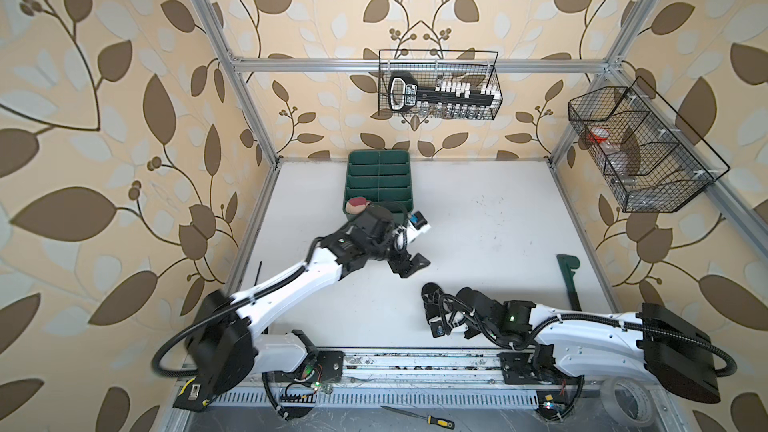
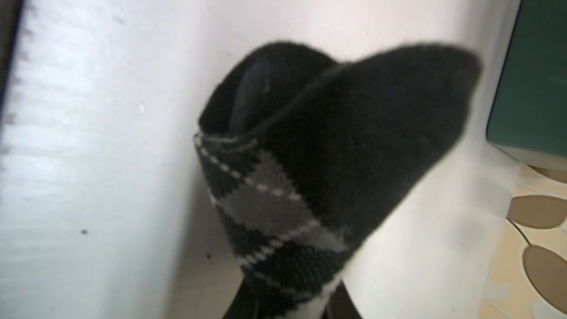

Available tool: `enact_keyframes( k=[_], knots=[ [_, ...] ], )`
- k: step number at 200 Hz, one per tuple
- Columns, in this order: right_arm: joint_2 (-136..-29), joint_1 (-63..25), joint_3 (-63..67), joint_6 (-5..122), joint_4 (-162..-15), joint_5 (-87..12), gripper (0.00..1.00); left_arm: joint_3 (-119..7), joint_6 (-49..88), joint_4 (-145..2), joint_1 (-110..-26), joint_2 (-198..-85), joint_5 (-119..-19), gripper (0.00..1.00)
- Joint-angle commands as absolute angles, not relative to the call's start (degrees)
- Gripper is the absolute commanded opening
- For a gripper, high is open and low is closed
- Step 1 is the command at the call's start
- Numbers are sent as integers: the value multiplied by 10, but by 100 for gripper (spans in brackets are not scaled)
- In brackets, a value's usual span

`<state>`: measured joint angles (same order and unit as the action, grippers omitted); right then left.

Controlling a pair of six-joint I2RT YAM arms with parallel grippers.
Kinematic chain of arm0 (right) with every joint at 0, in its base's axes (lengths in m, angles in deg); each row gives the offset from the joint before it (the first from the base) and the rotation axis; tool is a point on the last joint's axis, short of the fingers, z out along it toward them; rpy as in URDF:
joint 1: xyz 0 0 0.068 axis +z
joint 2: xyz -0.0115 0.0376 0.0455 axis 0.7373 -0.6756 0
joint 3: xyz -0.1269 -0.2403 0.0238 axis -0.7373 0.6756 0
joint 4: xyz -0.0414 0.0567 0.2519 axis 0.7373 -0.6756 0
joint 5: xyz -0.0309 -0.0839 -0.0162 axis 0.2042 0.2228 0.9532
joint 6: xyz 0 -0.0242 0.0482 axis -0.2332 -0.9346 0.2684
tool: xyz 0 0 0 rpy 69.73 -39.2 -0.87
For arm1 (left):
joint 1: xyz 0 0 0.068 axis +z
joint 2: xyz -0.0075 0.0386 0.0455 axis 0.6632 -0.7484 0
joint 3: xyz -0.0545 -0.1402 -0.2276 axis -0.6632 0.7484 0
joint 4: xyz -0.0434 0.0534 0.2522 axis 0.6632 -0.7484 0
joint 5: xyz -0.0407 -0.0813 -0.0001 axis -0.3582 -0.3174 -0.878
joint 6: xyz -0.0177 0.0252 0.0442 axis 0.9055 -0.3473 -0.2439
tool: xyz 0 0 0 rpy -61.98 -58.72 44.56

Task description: Roll the socks

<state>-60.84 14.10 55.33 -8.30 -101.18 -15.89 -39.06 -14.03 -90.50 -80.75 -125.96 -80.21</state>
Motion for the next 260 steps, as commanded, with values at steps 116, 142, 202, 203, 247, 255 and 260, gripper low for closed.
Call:
enact_keyframes(
  k=[116, 142, 202, 203, 247, 255, 260],
  knots=[
    [-952, 86, 250, 153, -1283, -400, 6, -434, -452, -1160, -867, -998, -833, 88],
    [-974, 74, 228, 181, -1290, -404, 6, -408, -470, -1194, -921, -996, -795, 87],
    [-962, 39, 216, 215, -1293, -414, 5, -308, -502, -1168, -1154, -1089, -526, 83],
    [-961, 39, 216, 215, -1292, -415, 6, -305, -501, -1164, -1157, -1090, -522, 82],
    [-941, 20, 225, 215, -1291, -420, 6, -207, -493, -996, -1199, -1132, -432, 79],
    [-941, 18, 225, 211, -1291, -420, 5, -190, -498, -970, -1199, -1142, -421, 77],
    [-941, 19, 225, 210, -1291, -419, 5, -179, -502, -952, -1199, -1148, -413, 77]
  ],
)
